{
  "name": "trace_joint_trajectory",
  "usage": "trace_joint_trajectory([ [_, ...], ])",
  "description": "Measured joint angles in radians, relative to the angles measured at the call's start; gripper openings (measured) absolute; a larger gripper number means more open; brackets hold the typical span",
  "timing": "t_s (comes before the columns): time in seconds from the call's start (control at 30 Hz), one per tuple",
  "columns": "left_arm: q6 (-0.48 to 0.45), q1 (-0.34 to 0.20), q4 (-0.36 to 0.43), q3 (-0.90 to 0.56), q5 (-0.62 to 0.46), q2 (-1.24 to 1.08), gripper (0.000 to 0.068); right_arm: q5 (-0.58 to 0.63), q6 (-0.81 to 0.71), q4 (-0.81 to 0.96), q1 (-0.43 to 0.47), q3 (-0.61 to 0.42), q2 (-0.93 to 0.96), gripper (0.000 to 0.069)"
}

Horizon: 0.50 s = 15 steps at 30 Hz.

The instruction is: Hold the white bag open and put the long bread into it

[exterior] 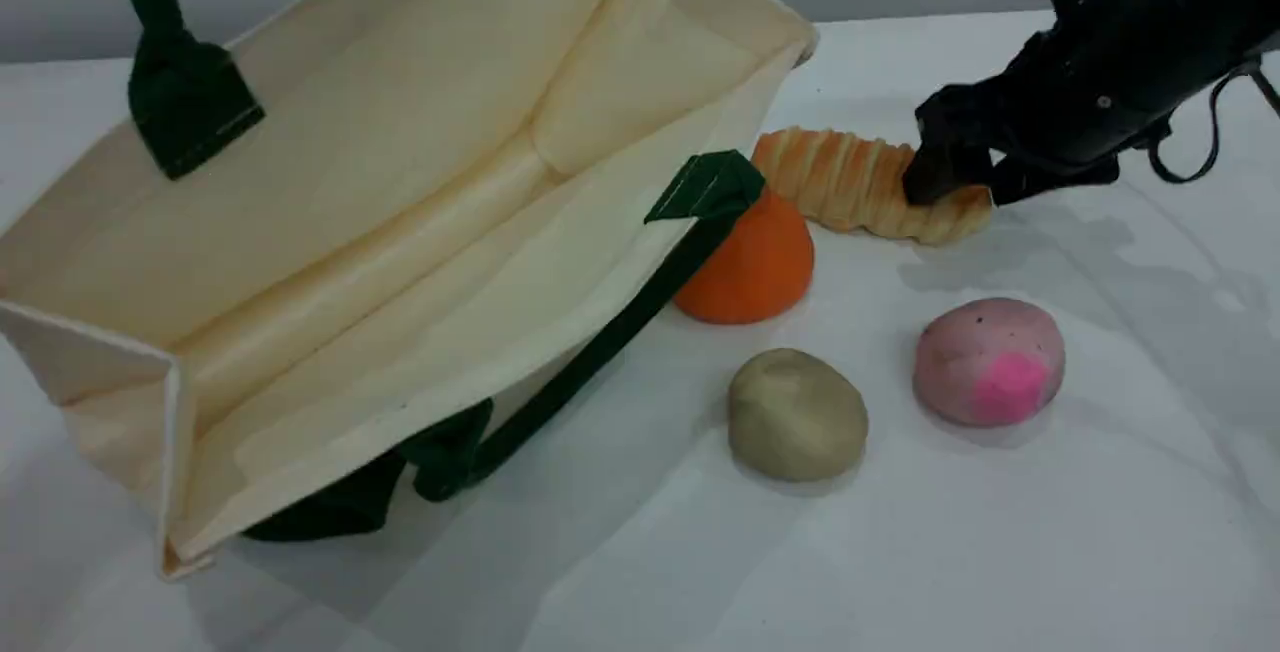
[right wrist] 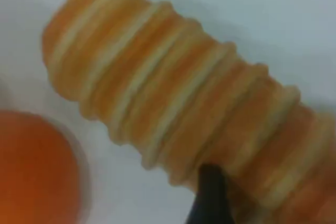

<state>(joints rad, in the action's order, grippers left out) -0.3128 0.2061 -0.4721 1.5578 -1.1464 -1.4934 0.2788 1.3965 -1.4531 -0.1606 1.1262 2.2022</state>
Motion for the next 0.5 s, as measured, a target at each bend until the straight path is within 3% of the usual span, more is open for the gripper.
trace_joint_trajectory([
  [0.17, 0.000, 0.000, 0.000, 0.000, 0.000, 0.000, 0.0088, 0.007, 0.000, -0.008, 0.000, 0.010, 0.029, 0.0490],
  [0.27, 0.000, 0.000, 0.000, 0.000, 0.000, 0.000, 0.0088, 0.006, 0.009, -0.007, 0.000, 0.011, 0.029, 0.0454],
  [0.37, 0.000, 0.000, 0.000, 0.000, 0.000, 0.000, 0.0088, 0.005, 0.030, -0.006, 0.000, 0.011, 0.030, 0.0357],
  [0.5, 0.000, 0.000, 0.000, 0.000, 0.000, 0.000, 0.0088, 0.005, 0.030, -0.005, 0.000, 0.011, 0.030, 0.0166],
])
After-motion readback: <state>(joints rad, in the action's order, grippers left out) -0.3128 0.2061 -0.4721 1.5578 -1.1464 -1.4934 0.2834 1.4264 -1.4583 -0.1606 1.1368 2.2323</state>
